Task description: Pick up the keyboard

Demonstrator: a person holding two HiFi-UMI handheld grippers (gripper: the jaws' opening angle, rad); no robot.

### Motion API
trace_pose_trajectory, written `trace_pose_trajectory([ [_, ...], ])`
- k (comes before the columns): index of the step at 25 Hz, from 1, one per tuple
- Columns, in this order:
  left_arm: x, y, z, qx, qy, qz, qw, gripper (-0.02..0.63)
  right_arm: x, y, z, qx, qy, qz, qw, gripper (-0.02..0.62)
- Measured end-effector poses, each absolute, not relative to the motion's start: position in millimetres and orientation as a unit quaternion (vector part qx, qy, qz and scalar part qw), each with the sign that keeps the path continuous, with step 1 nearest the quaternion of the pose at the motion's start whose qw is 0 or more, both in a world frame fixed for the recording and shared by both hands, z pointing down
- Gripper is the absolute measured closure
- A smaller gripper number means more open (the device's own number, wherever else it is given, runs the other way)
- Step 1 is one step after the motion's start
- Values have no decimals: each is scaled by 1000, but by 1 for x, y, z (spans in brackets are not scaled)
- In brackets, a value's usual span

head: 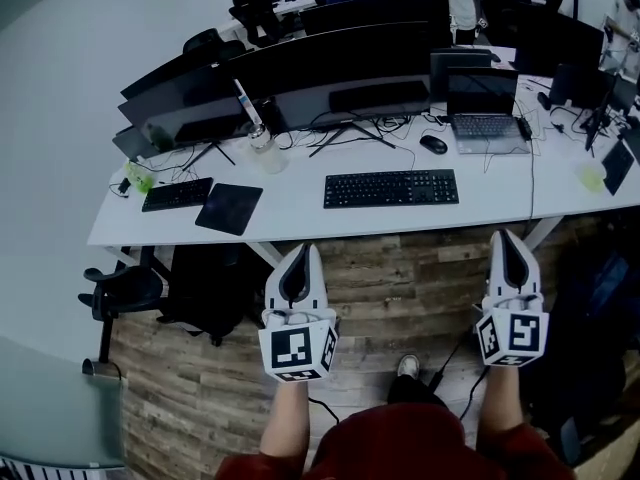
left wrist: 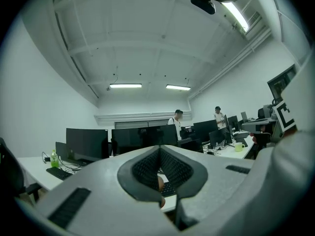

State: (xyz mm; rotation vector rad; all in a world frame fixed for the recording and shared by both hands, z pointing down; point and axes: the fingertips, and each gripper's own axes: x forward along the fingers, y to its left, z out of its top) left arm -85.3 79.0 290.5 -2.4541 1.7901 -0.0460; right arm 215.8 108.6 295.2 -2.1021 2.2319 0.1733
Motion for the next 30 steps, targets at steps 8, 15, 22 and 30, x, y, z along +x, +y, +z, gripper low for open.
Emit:
trace_pose_trajectory([
  [8, -37, 9, 296, -806, 589, -28, 51, 600, 266, 41, 304, -686, 725, 41, 45, 594],
  [15, -5, -30, 295, -810, 583, -34, 56, 600, 296, 7, 302, -688, 723, 45, 57, 594],
  [22, -2, -62, 299, -813, 579, -27, 52, 600, 301, -21, 300, -690, 720, 50, 60, 594],
  [30, -30, -116, 318, -814, 579, -17, 37, 600, 283, -69, 308, -697, 714, 53, 40, 594],
])
